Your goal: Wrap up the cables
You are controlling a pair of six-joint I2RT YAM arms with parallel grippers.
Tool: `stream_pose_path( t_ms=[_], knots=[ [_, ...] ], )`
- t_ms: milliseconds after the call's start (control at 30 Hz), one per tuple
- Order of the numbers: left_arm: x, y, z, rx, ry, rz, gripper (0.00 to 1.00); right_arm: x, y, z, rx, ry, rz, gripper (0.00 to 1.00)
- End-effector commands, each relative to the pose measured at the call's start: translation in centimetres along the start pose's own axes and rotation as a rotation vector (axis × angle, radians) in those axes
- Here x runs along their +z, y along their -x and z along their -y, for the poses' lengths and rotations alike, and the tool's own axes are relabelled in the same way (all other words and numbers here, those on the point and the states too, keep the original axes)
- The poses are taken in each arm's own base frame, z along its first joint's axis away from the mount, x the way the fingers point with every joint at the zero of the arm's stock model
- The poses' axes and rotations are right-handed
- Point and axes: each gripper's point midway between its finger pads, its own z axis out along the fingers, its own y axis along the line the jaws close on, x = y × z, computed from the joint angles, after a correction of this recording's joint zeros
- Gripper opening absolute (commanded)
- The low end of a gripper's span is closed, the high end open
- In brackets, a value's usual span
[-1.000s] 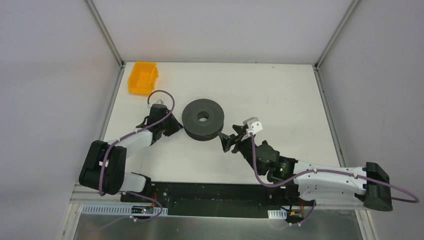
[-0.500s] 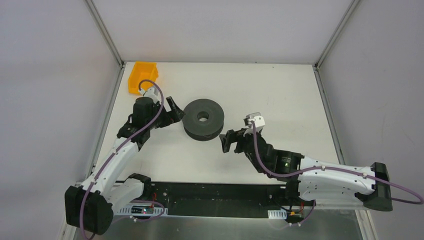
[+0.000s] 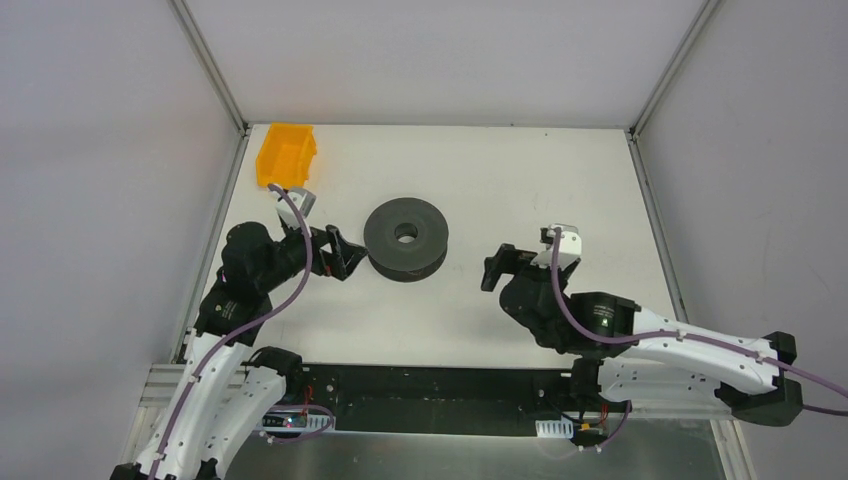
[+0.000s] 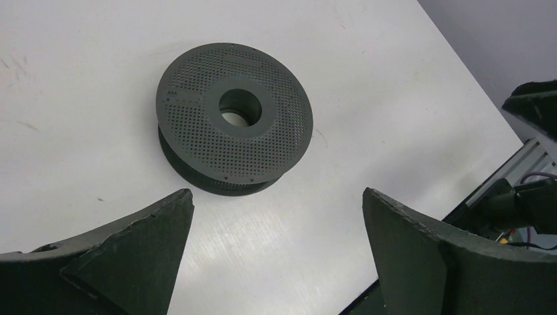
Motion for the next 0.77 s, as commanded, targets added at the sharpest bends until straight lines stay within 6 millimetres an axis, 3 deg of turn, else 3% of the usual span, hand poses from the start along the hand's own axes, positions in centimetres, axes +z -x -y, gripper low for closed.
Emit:
stream_pose_path(
  t_ms=[0, 333, 733],
  knots=[
    [-0.8, 0.0, -0.2, 0.084, 0.001, 0.042, 0.99, -1.0, 2.6, 3.3, 0.043, -0.074, 0.075, 0.99],
    [-2.1, 0.5, -1.5, 0.122, 0.085, 0.116, 0.99, -2.1, 4.8, 5.3, 0.117, -0.05, 0.149, 1.0],
    [-1.8, 0.5, -1.7, 0.083, 0.077, 0.102, 0.99, -1.7, 3.8, 5.3, 0.114, -0.041, 0.15, 0.99]
  ],
)
